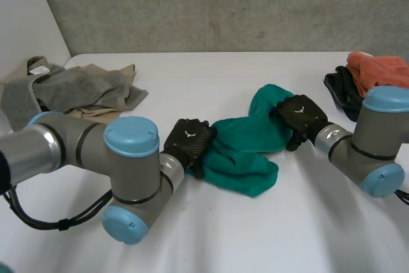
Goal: Fold the laundry.
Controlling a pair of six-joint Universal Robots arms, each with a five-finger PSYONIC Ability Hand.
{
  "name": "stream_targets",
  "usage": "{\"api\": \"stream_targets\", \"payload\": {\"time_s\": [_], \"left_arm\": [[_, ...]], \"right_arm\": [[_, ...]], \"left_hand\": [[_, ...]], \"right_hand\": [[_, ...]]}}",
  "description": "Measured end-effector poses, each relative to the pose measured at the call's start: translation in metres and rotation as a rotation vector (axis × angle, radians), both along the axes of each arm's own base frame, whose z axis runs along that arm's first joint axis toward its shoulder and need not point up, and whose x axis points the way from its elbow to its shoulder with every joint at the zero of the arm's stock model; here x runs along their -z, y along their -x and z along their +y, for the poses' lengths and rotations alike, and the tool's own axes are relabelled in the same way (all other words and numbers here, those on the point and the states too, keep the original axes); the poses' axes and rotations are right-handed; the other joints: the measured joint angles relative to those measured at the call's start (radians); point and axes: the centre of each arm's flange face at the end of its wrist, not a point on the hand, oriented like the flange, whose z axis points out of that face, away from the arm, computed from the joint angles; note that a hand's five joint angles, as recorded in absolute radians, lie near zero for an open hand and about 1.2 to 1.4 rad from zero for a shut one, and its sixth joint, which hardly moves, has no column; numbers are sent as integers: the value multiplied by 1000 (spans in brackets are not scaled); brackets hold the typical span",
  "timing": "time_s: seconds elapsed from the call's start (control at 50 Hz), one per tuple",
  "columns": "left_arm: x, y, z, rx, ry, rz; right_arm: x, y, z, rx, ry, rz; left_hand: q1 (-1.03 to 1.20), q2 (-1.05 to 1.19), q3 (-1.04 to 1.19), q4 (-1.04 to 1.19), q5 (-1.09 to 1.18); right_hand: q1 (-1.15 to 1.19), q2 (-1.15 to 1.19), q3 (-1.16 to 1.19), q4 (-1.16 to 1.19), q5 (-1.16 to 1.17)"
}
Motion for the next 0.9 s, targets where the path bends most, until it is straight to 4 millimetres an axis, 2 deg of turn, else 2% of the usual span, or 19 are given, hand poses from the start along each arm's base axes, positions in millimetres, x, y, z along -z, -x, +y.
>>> {"api": "stream_targets", "payload": {"time_s": [0.06,0.12,0.22,0.24,0.26,0.32,0.36,0.42,0.5,0.56,0.58,0.6,0.64,0.66,0.7,0.74,0.78,0.9], "left_arm": [[5,3,-4,0,0,-1],[10,5,-7,0,-3,-3],[14,7,-9,0,-4,-5],[14,7,-10,-2,-3,-4],[14,7,-10,-3,-1,-2],[7,8,-13,-8,20,14],[0,8,-14,-13,38,27],[-21,7,-17,-26,82,61],[-64,0,-19,-55,154,120],[-104,-14,-18,-87,215,170],[-112,-18,-18,-94,226,178],[-127,-26,-17,-110,248,195],[-131,-29,-17,-115,255,199],[-155,-45,-14,-142,292,223],[-170,-58,-9,-164,310,235],[-179,-69,-3,-181,306,235],[-182,-78,3,-191,284,228],[-171,-94,15,-193,153,201]], "right_arm": [[3,-4,-3,-2,20,-9],[6,-7,-6,-3,39,-17],[10,-11,-9,-8,55,-23],[10,-12,-9,-9,56,-24],[12,-14,-10,-12,56,-28],[15,-16,-11,-14,47,-38],[15,-17,-12,-13,45,-45],[8,-17,-16,1,57,-61],[-24,-13,-23,43,120,-80],[-64,-1,-27,95,184,-93],[-71,1,-27,103,191,-94],[-89,8,-26,123,209,-96],[-94,10,-25,129,213,-96],[-126,23,-19,160,231,-95],[-149,32,-11,179,235,-90],[-171,43,2,195,221,-80],[-185,51,13,203,201,-72],[-200,60,37,202,123,-55]], "left_hand": [[40,44,42,49,48],[245,223,221,228,219],[287,278,274,277,265],[622,641,632,643,620],[646,699,686,695,664],[657,763,753,766,712],[657,768,759,772,713],[657,768,759,772,713],[657,768,759,772,713],[657,768,759,772,713],[658,768,759,772,713],[665,768,759,772,719],[666,768,759,772,719],[666,768,759,772,721],[666,768,759,772,721],[666,768,759,772,721],[666,768,759,772,721],[666,768,759,772,721]], "right_hand": [[50,53,52,51,46],[117,122,122,117,105],[229,233,230,226,213],[288,297,288,283,269],[332,350,345,342,325],[586,634,623,625,611],[606,689,680,686,662],[606,691,692,704,665],[606,691,692,705,665],[606,691,692,705,665],[606,691,692,705,665],[606,691,692,705,665],[606,691,692,705,665],[606,691,693,705,665],[606,691,694,705,665],[606,691,698,705,664],[606,691,698,705,665],[606,691,698,706,665]]}}
